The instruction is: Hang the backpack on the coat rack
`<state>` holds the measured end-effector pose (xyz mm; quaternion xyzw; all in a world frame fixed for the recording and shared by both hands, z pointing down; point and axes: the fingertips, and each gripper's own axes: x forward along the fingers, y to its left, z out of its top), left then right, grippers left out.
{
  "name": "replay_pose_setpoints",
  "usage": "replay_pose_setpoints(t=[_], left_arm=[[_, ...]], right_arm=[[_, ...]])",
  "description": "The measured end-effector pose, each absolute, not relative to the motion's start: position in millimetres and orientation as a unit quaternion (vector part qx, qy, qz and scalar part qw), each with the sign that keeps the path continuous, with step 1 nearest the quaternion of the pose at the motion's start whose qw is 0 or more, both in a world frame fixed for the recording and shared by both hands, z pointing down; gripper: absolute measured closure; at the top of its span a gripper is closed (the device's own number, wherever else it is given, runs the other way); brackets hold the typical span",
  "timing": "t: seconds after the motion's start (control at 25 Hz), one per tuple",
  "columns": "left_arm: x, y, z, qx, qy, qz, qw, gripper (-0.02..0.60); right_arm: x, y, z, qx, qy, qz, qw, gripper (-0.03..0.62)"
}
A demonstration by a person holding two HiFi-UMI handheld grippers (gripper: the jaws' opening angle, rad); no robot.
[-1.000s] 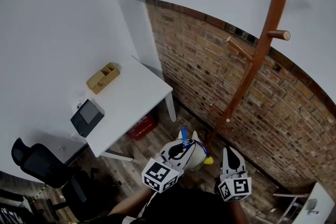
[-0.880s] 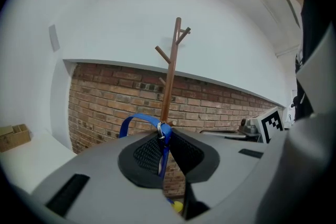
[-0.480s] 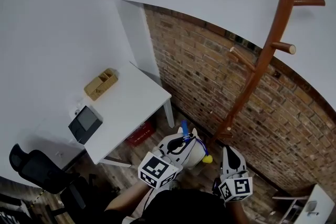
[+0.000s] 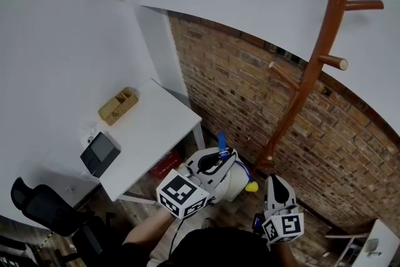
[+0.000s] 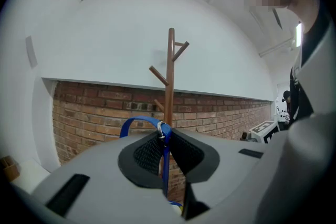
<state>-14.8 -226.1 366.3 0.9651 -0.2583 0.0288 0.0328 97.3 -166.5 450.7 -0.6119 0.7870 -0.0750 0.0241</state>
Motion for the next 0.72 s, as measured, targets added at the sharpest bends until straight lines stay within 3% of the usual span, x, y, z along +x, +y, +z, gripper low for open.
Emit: replay_pose_setpoints(t=[0.72], left_arm=[[10.7, -247.3, 304.9, 0.979, -0.204, 0.028, -0.003, 0.538]], right_arm=[[112.5, -161.6, 446.0, -0.627, 0.775, -0.071, 0.032, 0.582]])
